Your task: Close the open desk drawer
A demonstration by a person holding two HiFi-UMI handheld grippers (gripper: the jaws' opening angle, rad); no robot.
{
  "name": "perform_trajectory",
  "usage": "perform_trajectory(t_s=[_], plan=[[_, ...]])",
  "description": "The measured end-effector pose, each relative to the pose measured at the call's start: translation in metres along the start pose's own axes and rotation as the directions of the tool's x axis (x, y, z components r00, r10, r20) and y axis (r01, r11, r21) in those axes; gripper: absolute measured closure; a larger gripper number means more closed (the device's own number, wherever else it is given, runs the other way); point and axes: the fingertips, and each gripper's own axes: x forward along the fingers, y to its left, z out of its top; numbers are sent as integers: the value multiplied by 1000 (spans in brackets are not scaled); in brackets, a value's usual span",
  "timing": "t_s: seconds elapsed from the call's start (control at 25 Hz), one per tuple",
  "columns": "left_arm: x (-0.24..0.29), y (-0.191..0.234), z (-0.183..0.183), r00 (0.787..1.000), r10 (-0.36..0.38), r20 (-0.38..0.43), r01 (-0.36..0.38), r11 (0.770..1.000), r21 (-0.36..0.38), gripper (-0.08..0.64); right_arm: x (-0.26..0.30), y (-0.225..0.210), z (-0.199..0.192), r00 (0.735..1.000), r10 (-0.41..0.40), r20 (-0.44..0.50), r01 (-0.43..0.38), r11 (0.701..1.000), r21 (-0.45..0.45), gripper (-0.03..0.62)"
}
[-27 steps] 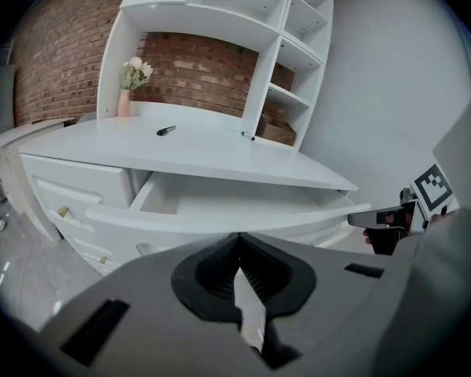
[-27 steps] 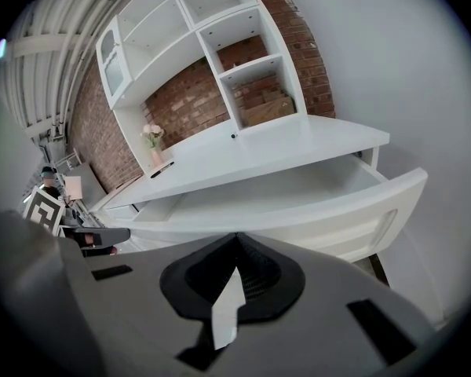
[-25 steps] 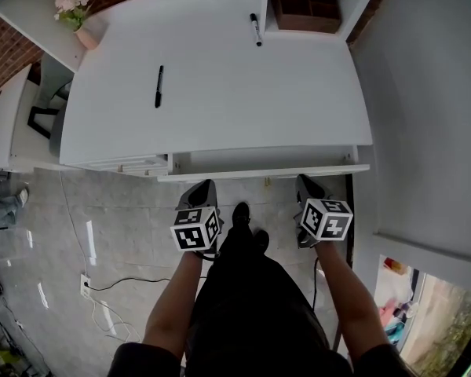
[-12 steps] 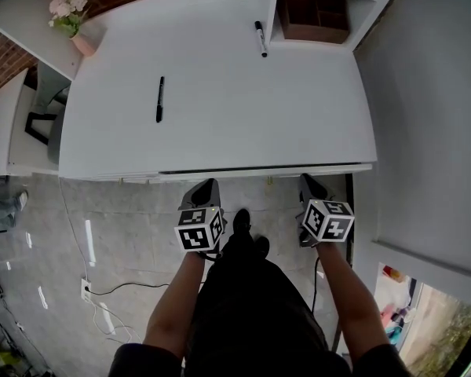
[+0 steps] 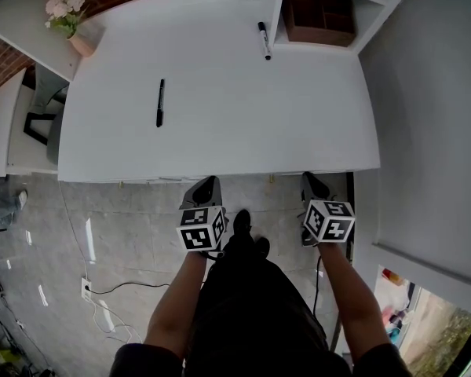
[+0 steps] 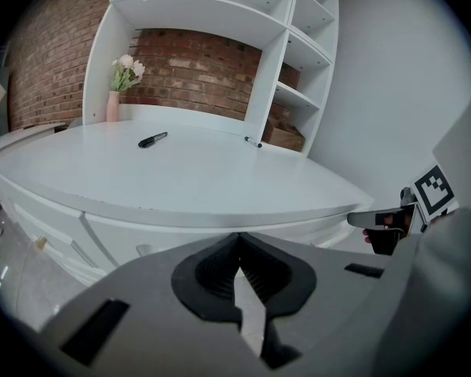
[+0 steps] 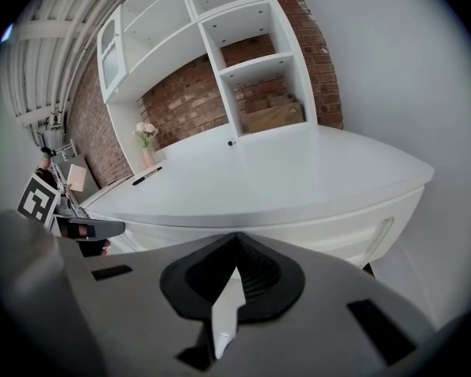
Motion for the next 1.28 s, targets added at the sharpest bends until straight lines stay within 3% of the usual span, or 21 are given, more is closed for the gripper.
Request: perform_trajectory(t_s=[0.4, 0.72, 1.28], plan=[[-2, 0, 3, 1000, 8, 20, -8, 1000, 13, 551, -4, 1, 2, 1000, 0, 10, 0, 1000, -21, 588], [-36, -24, 15, 994, -27, 102, 24, 999, 26, 551, -47, 14, 13, 993, 42, 109, -42, 999, -4, 588], [-110, -81, 40, 960, -101, 260, 67, 988, 136, 551, -141, 71, 33, 938, 201, 282, -180, 979, -101, 588]])
